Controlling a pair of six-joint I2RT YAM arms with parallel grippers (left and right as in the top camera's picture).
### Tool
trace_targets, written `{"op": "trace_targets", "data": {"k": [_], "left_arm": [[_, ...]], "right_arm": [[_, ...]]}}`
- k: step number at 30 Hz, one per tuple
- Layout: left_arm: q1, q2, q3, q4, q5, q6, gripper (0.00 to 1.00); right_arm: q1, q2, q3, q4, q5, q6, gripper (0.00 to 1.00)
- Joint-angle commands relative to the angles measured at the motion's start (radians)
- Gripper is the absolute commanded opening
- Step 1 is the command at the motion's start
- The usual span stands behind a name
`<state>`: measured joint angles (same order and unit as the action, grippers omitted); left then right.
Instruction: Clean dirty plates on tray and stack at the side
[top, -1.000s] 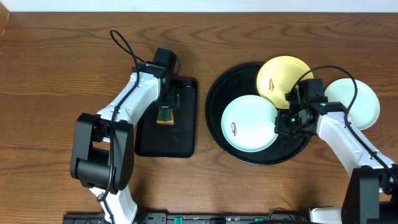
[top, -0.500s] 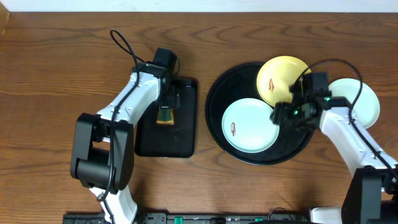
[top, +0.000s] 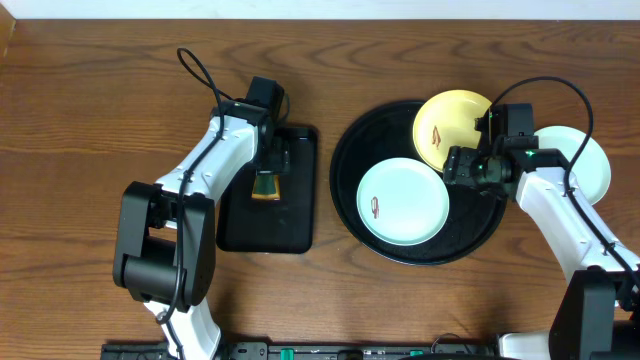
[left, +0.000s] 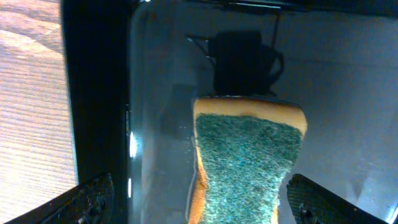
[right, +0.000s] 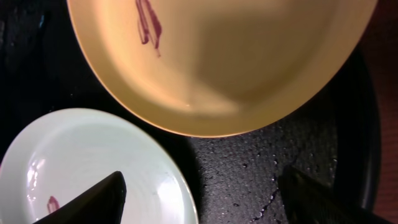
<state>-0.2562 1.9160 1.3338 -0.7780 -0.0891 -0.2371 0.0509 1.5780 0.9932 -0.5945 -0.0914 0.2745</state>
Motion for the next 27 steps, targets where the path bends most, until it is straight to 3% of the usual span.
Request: {"op": "trace_targets", "data": {"k": [1,5,21,27], "left_arm": [[0.003,-0.019,0.006,-0.003,0.131,-0.005,0.9],[-0.01,-0.014,-0.006,0.001,0.234,-0.012,0.89],[-0.019,-0.007,-0.074,0.148,0.062,-0.031,0.89],[-0.021,-0.003,-0.081,0.159,0.062,-0.031,0.82]], "right_arm": [[-0.01,0.012,-0.003,0.001,0.037,-0.003,0.77],[-0.01,0.012,-0.009,0.004,0.042,-0.002,0.78],[-0.01,0.012,-0.009,0.004,0.042,-0.002,0.77],[-0.01,0.012,-0.009,0.003,0.042,-0.002,0.77]]}}
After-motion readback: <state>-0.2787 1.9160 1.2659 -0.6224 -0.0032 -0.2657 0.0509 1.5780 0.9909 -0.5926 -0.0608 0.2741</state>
